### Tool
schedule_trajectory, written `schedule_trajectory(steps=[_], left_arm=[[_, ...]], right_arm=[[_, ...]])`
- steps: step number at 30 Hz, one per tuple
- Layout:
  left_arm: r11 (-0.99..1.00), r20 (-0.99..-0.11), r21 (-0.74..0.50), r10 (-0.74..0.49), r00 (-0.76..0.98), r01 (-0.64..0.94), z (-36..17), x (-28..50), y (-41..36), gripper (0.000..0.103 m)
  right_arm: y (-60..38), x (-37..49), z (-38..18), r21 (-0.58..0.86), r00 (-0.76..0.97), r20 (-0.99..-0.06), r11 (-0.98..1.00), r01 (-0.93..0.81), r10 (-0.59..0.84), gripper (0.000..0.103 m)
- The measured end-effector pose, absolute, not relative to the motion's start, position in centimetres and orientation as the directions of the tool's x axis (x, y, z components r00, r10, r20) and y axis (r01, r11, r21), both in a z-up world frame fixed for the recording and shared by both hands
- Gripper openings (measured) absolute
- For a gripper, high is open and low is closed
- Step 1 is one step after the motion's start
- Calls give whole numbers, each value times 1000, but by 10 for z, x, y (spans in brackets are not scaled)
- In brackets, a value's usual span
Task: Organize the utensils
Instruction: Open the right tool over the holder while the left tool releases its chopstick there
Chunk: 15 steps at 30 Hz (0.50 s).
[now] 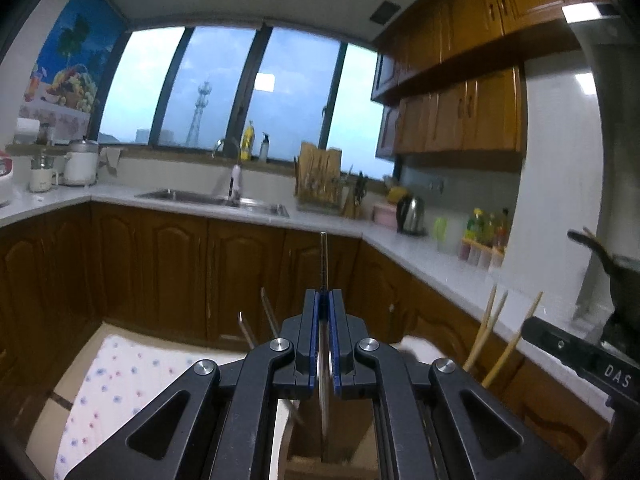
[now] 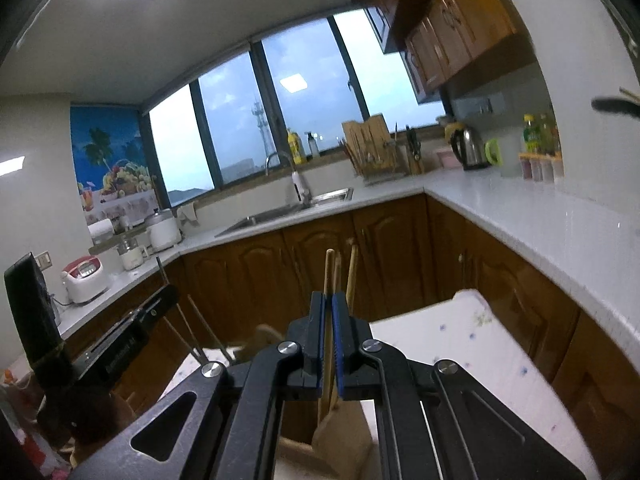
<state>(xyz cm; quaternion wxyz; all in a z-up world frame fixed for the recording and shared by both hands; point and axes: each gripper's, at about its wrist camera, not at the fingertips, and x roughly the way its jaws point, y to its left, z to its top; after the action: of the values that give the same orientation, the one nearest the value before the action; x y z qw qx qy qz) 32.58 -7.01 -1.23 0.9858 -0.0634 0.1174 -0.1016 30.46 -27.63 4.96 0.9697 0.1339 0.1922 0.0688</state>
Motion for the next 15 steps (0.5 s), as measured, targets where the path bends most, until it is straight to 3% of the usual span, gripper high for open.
schedule_trajectory(steps=[6,15], left_arm=[[968,-283,-161,-232,931,193,13,328,-48,3],[967,-295,-157,-240,925,201,35,335,-41,3]], right_arm=[[-278,310,38,307,892,-404,949,-76,202,0],[-279,312,39,313,883,-421,947,-73,208,0]])
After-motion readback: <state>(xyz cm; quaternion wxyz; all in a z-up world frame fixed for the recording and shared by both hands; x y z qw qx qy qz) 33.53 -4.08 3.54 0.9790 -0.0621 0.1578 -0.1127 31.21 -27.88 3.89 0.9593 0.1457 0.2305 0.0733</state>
